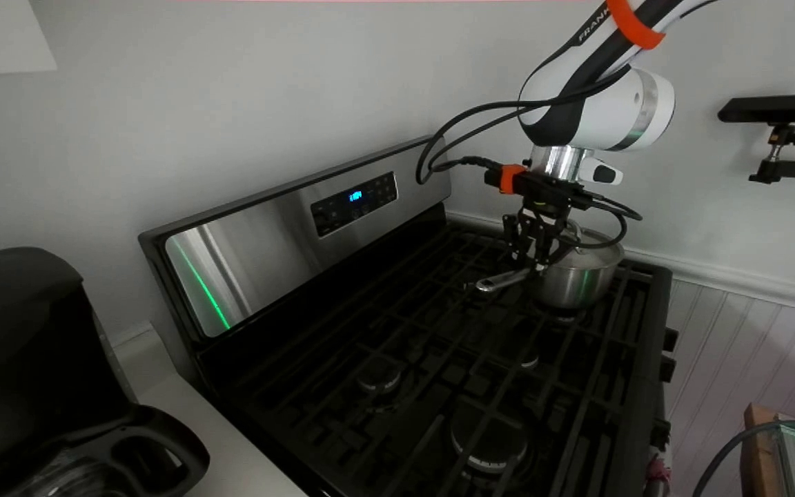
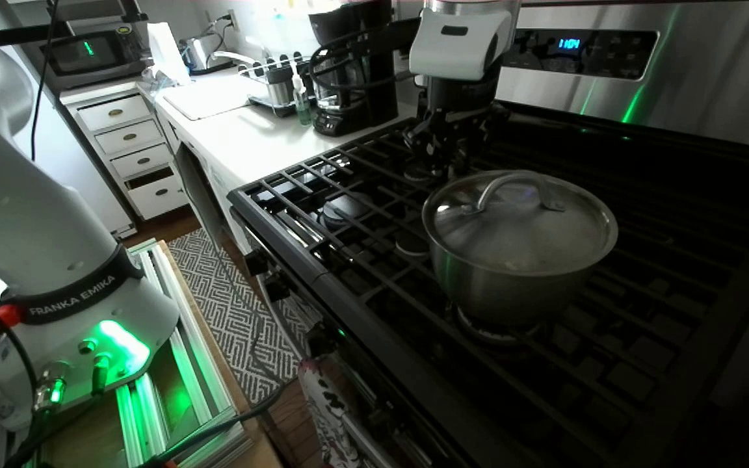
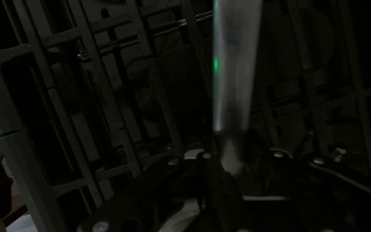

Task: Put the silver lid on the pot and then move the pot to the bottom right stove plate

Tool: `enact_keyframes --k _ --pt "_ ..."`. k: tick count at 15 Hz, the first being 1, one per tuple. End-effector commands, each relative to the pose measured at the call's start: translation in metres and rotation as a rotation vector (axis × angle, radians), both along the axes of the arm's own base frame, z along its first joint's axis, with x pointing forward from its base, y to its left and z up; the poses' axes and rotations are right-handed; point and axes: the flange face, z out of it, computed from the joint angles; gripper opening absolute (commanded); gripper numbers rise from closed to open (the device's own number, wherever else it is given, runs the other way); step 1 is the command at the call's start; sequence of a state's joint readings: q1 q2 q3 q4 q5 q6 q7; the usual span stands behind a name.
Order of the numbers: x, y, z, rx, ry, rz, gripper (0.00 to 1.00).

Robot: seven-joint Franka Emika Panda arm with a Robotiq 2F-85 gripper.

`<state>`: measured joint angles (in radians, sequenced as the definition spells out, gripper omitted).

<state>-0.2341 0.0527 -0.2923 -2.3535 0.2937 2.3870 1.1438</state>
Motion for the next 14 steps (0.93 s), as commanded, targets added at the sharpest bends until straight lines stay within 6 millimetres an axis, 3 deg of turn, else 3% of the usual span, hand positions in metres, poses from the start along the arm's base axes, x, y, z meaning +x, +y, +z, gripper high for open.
enact_keyframes --k 1,14 --pt "-0.018 0.004 0.007 0.001 -0.026 -0.018 0.07" --pt "-0.037 0.002 0.007 0.001 -0.060 -0.008 0.07"
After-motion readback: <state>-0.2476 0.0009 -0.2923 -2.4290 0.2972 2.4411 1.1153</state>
